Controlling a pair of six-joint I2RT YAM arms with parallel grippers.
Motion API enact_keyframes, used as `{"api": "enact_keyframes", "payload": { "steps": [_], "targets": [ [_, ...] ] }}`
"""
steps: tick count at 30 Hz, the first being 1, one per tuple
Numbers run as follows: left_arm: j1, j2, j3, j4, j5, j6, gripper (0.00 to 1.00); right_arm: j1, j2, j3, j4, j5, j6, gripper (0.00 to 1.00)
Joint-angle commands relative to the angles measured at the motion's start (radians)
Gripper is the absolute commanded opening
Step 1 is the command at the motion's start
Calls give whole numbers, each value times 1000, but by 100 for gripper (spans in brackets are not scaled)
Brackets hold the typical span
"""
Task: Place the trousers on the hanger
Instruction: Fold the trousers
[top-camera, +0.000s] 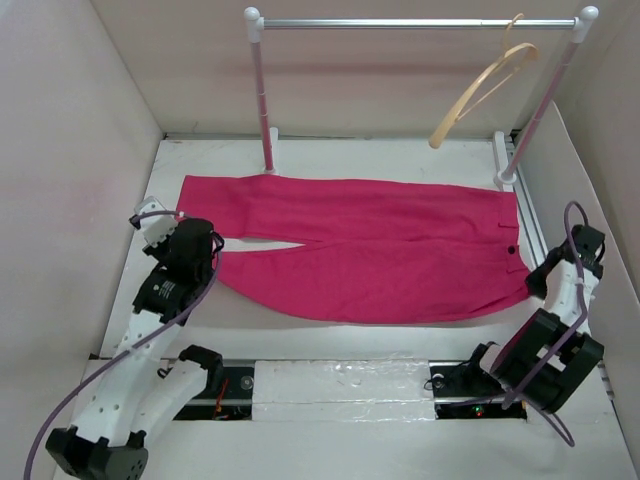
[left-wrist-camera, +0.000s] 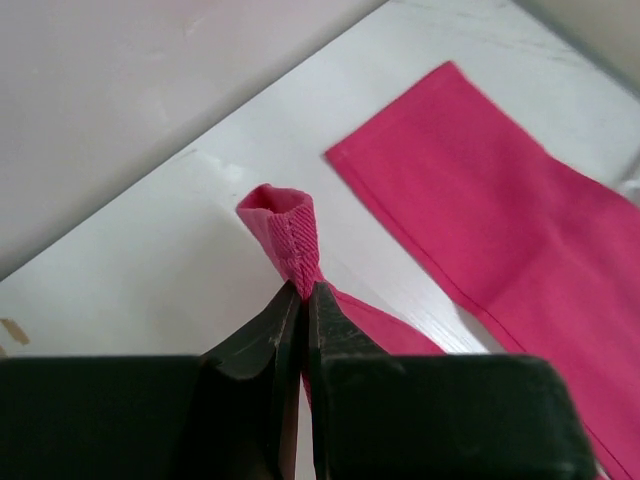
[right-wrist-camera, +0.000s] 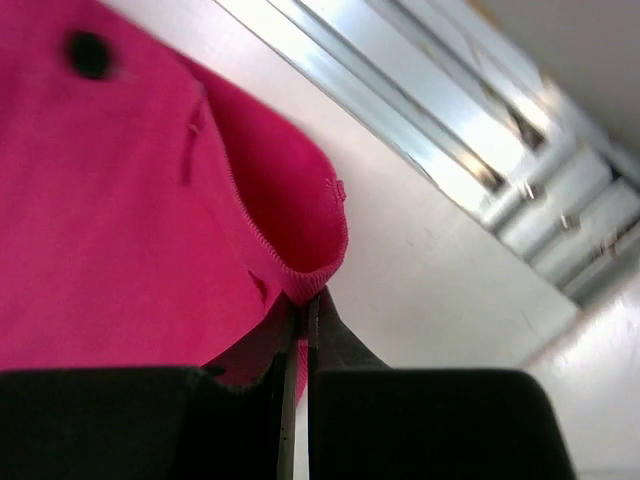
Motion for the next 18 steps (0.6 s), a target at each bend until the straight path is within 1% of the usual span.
{"api": "enact_keyframes", "payload": {
  "steps": [1,2,3,4,5,6,7,8,11,12,14,16,17,18],
  "targets": [
    [112,89,10,54,65,23,0,87,-9,158,59,17,-5,0],
    [222,164,27,69,108,39,0,102,8,180,71,6,5,0],
    [261,193,73,75,154,39,0,125,22,205,73,14,9,0],
    [290,225,91,83,231,36,0,125,39,237,68,18,-4,0],
    [316,288,113,90,259,31,0,137,79,301,65,21,-15,0],
    [394,351,160,83,289,13,0,138,124,377,52,23,-36,0],
    [394,352,188,83,288,13,0,138,125,378,45,23,-38,0],
    [404,409,214,80,282,2,0,138,151,456,39,20,-41,0],
    [404,470,285,83,244,-6,0,150,253,568,28,-14,-47,0],
    [404,474,299,118,242,-3,0,159,280,632,33,-29,-47,0],
    [404,511,308,161,251,7,0,188,353,683,56,-34,-46,0],
    [404,560,360,170,238,7,0,207,424,741,102,-51,-35,0],
    [404,626,381,170,233,11,0,216,450,763,113,-58,-26,0],
    [404,660,436,161,225,14,0,216,473,784,126,-74,-21,0]
  ]
}}
